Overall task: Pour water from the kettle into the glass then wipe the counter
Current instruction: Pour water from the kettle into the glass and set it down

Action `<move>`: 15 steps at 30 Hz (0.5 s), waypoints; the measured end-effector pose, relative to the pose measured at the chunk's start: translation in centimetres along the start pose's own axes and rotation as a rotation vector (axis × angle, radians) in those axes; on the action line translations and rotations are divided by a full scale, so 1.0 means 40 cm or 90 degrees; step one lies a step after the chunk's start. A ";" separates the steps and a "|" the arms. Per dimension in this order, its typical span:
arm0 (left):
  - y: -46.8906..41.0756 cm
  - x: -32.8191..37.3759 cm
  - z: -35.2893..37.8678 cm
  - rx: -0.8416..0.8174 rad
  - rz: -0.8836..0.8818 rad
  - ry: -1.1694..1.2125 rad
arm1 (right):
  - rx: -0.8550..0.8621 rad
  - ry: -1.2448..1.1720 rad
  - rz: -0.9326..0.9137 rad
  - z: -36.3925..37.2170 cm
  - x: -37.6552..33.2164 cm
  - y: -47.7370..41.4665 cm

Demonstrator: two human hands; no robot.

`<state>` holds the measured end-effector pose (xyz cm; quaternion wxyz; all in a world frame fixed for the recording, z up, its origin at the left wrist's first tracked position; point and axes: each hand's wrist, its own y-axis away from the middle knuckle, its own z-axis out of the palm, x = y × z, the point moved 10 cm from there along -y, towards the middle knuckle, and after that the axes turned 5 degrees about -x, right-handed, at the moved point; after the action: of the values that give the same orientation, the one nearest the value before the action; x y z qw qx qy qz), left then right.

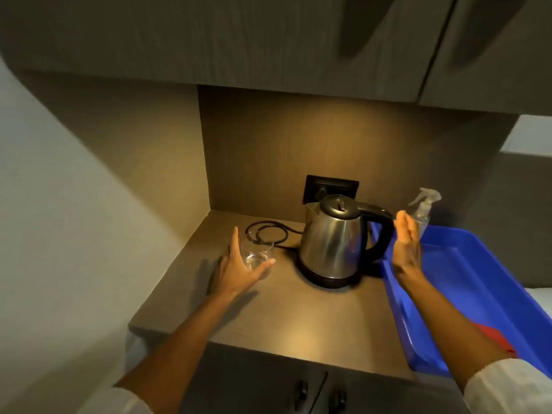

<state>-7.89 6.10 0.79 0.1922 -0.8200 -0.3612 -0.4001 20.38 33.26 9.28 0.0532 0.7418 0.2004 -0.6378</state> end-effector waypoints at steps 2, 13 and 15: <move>-0.032 -0.017 0.020 -0.012 -0.011 0.071 | 0.028 -0.081 0.052 0.009 0.032 -0.041; -0.080 -0.089 0.063 0.020 0.015 0.083 | 0.195 -0.243 0.101 0.031 0.125 -0.115; -0.080 -0.086 0.058 0.024 0.014 0.076 | 0.229 -0.222 0.074 0.030 0.105 -0.111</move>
<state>-10.50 8.11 -3.27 0.2334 -0.7949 -0.3473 -0.4394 18.09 37.89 5.78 -0.0094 0.6281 0.0287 -0.7775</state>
